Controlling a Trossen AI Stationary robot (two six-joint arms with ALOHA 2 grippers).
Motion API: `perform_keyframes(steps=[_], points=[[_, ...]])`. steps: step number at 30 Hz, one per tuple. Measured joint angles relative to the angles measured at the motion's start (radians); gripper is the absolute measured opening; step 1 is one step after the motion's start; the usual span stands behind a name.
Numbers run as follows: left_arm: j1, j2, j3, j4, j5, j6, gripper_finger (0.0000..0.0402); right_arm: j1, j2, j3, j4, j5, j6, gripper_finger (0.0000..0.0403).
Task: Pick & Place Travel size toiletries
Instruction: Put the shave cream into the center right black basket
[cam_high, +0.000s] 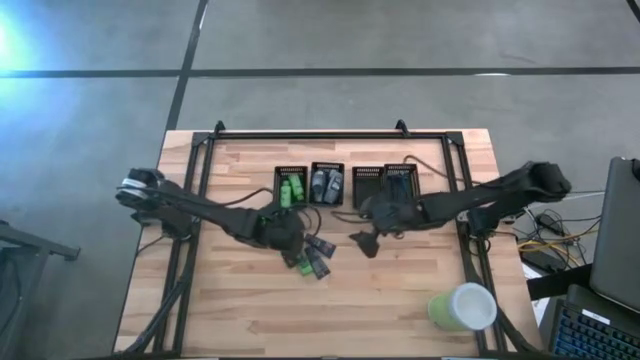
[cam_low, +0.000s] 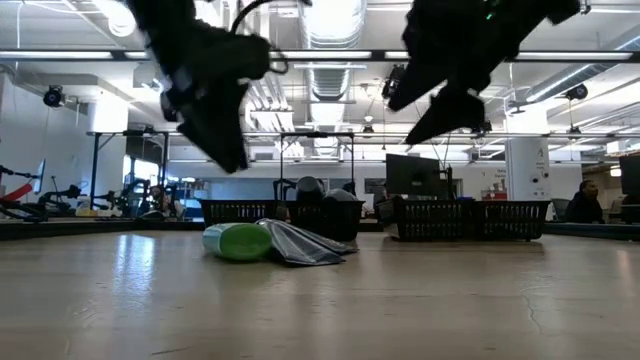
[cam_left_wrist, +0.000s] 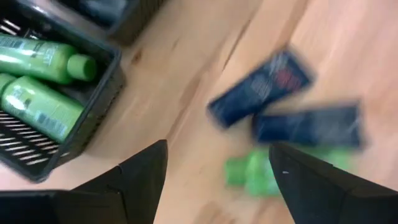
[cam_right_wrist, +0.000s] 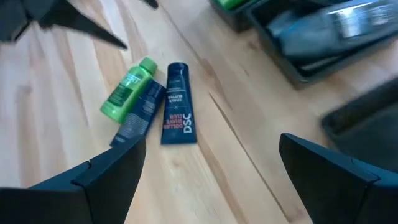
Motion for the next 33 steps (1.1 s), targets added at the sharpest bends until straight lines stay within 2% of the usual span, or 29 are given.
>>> perform_keyframes(steps=[4, 9, 13, 16, 20, 23, 27, 30, 33], points=[[-0.001, -0.040, -0.092, 0.013, 0.016, 0.140, 0.0284, 0.001, 0.111, 0.000, 0.112, -0.003, -0.033, 0.0364], [-0.001, -0.095, -0.169, 0.066, 0.019, 0.228, 0.0284, 0.002, 0.203, 0.003, 0.208, -0.028, -0.013, 0.0363], [0.002, -0.122, -0.231, 0.243, 0.019, 0.344, 0.0284, 0.002, 0.284, 0.052, 0.217, -0.042, -0.003, 0.0363], [0.012, -0.116, -0.273, 0.367, 0.040, 0.456, 0.0284, 0.003, 0.362, 0.113, 0.215, -0.044, -0.092, 0.0363], [0.042, -0.094, -0.300, 0.422, 0.073, 0.502, 0.0284, 0.002, 0.463, 0.208, 0.167, -0.043, -0.176, 0.0363], [0.063, -0.085, -0.307, 0.439, 0.083, 0.521, 0.0284, 0.002, 0.524, 0.294, 0.042, -0.043, -0.204, 0.0363], [0.080, -0.075, -0.305, 0.454, 0.146, 0.545, 0.0284, 0.003, 0.590, 0.397, -0.145, -0.046, -0.243, 0.0363], [0.083, -0.072, -0.305, 0.484, 0.175, 0.559, 0.0284, 0.002, 0.616, 0.439, -0.184, -0.071, -0.288, 0.0363], [0.086, -0.053, -0.305, 0.530, 0.198, 0.583, 0.0284, 0.003, 0.633, 0.467, -0.151, -0.100, -0.321, 0.0363]])
